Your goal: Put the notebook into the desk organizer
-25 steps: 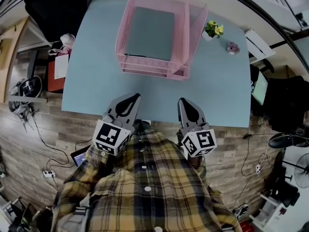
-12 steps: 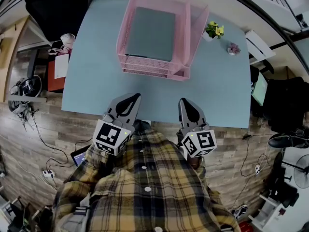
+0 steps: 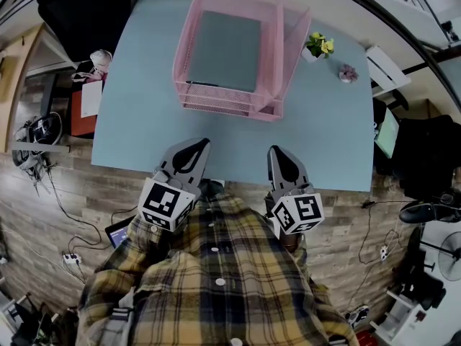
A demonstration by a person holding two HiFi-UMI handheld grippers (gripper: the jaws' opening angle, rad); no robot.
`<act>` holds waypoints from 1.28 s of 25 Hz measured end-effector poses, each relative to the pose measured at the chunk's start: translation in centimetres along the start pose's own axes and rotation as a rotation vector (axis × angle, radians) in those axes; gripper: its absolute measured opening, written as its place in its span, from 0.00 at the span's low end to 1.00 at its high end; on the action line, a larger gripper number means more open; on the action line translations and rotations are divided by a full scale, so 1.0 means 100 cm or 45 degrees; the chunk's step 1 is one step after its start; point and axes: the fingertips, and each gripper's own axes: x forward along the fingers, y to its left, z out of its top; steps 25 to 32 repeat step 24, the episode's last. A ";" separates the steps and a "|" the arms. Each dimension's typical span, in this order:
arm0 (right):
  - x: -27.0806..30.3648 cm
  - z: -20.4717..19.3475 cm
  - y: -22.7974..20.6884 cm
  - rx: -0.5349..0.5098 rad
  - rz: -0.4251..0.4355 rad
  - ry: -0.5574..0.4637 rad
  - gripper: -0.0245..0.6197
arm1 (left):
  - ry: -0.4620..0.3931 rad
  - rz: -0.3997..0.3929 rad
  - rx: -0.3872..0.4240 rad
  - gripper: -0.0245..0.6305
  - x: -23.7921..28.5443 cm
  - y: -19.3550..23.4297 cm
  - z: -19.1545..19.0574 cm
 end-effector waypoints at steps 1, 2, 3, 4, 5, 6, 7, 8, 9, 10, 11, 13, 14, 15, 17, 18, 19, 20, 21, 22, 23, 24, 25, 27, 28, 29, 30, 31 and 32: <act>0.000 0.000 0.000 -0.001 0.001 0.000 0.04 | -0.001 0.001 0.000 0.03 0.000 0.000 0.000; 0.001 0.000 0.000 -0.001 0.002 0.000 0.04 | -0.001 0.003 0.000 0.03 0.000 0.001 0.000; 0.001 0.000 0.000 -0.002 0.003 0.001 0.04 | -0.001 0.004 0.000 0.03 0.000 0.001 0.000; 0.002 0.000 0.000 -0.002 0.004 0.001 0.04 | 0.000 0.004 -0.001 0.03 0.001 0.002 0.000; 0.002 0.000 0.000 -0.003 0.004 0.002 0.04 | 0.000 0.005 0.000 0.03 0.001 0.002 0.000; 0.002 0.000 0.000 -0.002 0.004 0.003 0.04 | 0.001 0.005 0.002 0.03 0.002 0.002 0.000; 0.003 0.000 -0.001 -0.001 0.003 0.003 0.04 | 0.001 0.007 0.003 0.03 0.002 0.003 0.001; 0.003 0.000 -0.001 0.000 0.003 0.002 0.04 | 0.002 0.008 0.004 0.03 0.002 0.004 0.001; 0.003 0.000 -0.001 0.001 0.002 0.002 0.04 | 0.003 0.010 0.005 0.03 0.002 0.005 0.001; 0.003 0.000 -0.002 0.003 0.000 0.002 0.04 | 0.004 0.012 0.006 0.03 0.003 0.006 0.001; 0.003 0.000 -0.002 0.004 -0.001 0.003 0.04 | 0.003 0.014 0.009 0.03 0.003 0.007 0.002; 0.004 0.000 -0.003 0.004 -0.001 0.004 0.04 | 0.002 0.019 0.014 0.03 0.004 0.009 0.003; 0.004 0.000 -0.003 0.003 -0.001 0.004 0.04 | 0.002 0.021 0.015 0.03 0.004 0.009 0.003; 0.004 0.000 -0.004 0.002 -0.001 0.003 0.04 | 0.001 0.022 0.016 0.03 0.005 0.010 0.004; 0.005 0.001 -0.004 0.000 -0.001 0.003 0.04 | 0.000 0.023 0.018 0.03 0.005 0.010 0.004; 0.005 0.001 -0.004 0.000 -0.001 0.003 0.04 | 0.000 0.024 0.020 0.03 0.005 0.011 0.005; 0.005 0.001 -0.004 0.000 -0.001 0.002 0.04 | 0.000 0.026 0.022 0.03 0.005 0.012 0.005; 0.006 0.002 -0.004 0.000 -0.001 0.001 0.04 | -0.001 0.029 0.026 0.03 0.005 0.014 0.006; 0.006 0.002 -0.004 -0.001 -0.002 -0.001 0.04 | -0.002 0.033 0.030 0.03 0.005 0.016 0.007; 0.006 0.003 -0.004 -0.003 -0.003 -0.002 0.04 | -0.004 0.035 0.035 0.03 0.005 0.018 0.008; 0.007 0.003 -0.005 -0.004 -0.004 -0.004 0.04 | -0.007 0.037 0.040 0.03 0.005 0.021 0.010; 0.008 0.003 -0.005 -0.005 -0.004 -0.005 0.04 | -0.009 0.039 0.045 0.03 0.005 0.023 0.011; 0.008 0.003 -0.005 -0.005 -0.004 -0.005 0.04 | -0.009 0.039 0.045 0.03 0.005 0.023 0.011; 0.008 0.003 -0.005 -0.005 -0.004 -0.005 0.04 | -0.009 0.039 0.045 0.03 0.005 0.023 0.011; 0.008 0.003 -0.005 -0.005 -0.004 -0.005 0.04 | -0.009 0.039 0.045 0.03 0.005 0.023 0.011; 0.008 0.003 -0.005 -0.005 -0.004 -0.005 0.04 | -0.009 0.039 0.045 0.03 0.005 0.023 0.011; 0.008 0.003 -0.005 -0.005 -0.004 -0.005 0.04 | -0.009 0.039 0.045 0.03 0.005 0.023 0.011; 0.008 0.003 -0.005 -0.005 -0.004 -0.005 0.04 | -0.009 0.039 0.045 0.03 0.005 0.023 0.011; 0.008 0.003 -0.005 -0.005 -0.004 -0.005 0.04 | -0.009 0.039 0.045 0.03 0.005 0.023 0.011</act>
